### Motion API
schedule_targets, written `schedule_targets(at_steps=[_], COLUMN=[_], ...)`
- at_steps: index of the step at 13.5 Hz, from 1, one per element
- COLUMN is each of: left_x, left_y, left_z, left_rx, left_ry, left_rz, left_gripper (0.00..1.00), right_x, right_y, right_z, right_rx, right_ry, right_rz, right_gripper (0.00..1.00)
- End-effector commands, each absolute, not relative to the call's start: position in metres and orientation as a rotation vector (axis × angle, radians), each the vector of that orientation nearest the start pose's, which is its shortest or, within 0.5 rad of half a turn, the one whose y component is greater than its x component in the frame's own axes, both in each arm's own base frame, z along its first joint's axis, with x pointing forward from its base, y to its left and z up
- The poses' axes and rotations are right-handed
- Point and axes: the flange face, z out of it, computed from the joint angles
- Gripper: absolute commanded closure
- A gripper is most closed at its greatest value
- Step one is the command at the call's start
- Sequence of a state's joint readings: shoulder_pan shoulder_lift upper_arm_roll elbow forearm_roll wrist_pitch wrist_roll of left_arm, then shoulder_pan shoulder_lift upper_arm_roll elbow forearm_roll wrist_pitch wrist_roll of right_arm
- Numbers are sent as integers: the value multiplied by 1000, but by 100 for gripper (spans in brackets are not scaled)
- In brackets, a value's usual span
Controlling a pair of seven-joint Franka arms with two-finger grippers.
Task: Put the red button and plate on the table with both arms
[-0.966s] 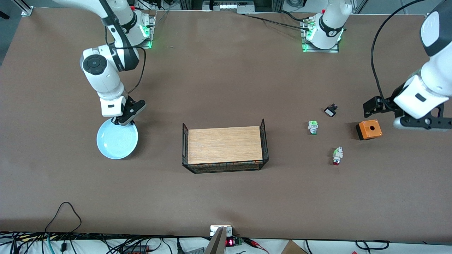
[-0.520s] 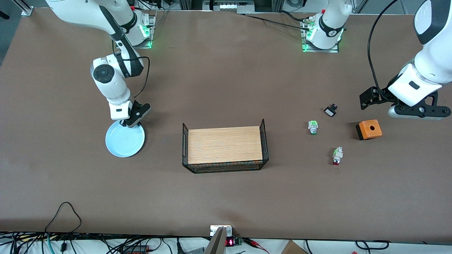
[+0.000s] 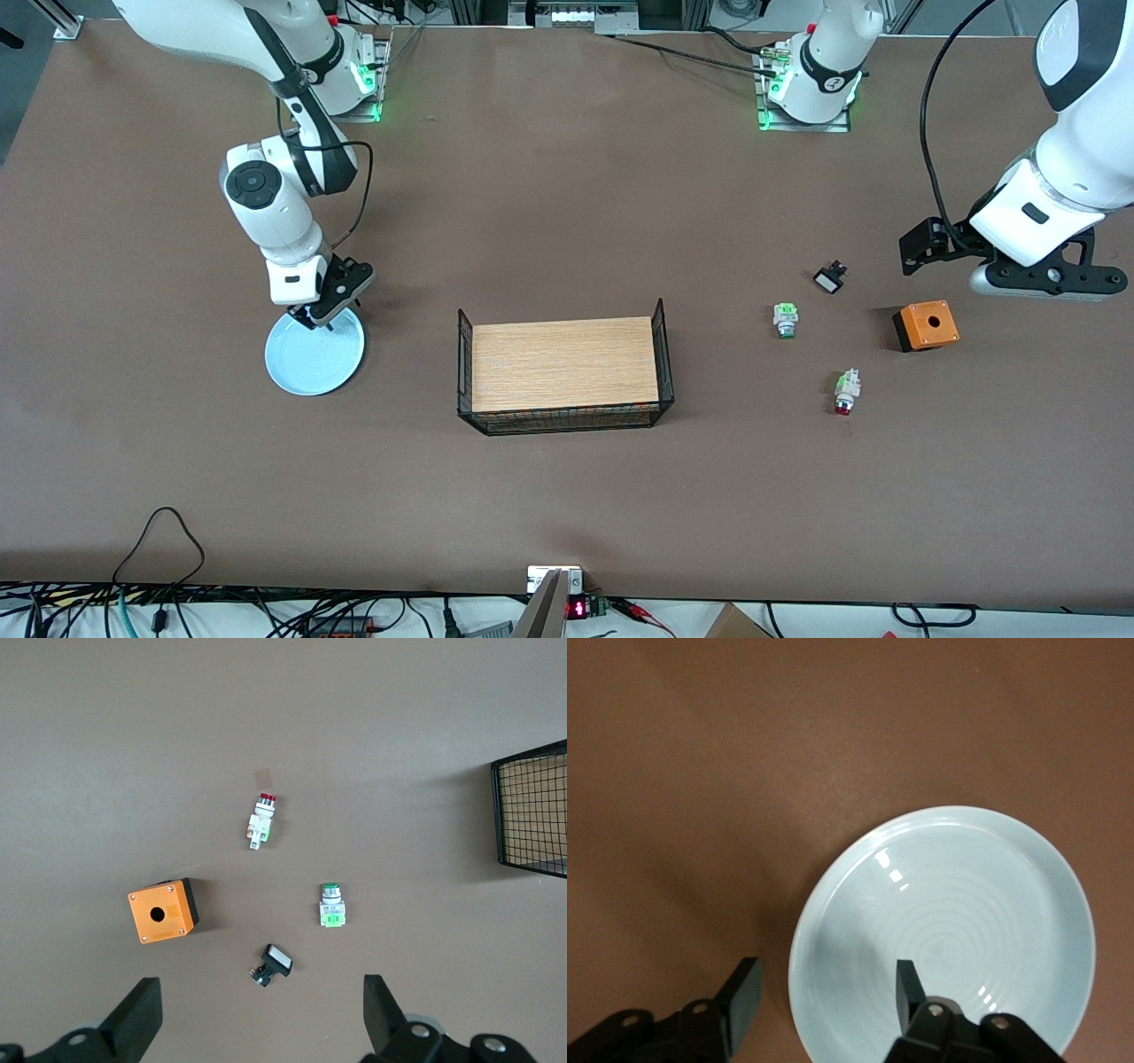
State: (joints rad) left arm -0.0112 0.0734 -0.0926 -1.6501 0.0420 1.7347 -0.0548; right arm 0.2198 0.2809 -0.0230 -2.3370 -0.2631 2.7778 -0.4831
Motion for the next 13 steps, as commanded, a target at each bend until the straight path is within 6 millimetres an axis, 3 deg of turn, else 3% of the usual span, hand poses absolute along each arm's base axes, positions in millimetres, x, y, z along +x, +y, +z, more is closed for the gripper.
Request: schedule_targets(at_steps=[1, 4, 6, 9, 13], left_x=[578, 578, 578, 577, 578], left_y=[-54, -56, -57, -57, -57], left_z=[564, 563, 563, 563, 563], left_rx=[-3120, -3120, -3120, -3121, -3123], left_ry=[87, 92, 94, 94, 94], left_rz=[-22, -17, -20, -17, -19], left_gripper=[0, 0, 0, 0, 0], right_x=[545, 562, 567, 581, 576], right_y=[106, 92, 83, 62, 57], right_z=[286, 334, 358, 408, 467], right_rx=[-2992, -3051, -3032, -3034, -3099], right_ry=[-1427, -1305, -1068, -771, -425], right_rz=[-162, -115, -108, 38, 76], right_gripper=[0, 0, 0, 0, 0])
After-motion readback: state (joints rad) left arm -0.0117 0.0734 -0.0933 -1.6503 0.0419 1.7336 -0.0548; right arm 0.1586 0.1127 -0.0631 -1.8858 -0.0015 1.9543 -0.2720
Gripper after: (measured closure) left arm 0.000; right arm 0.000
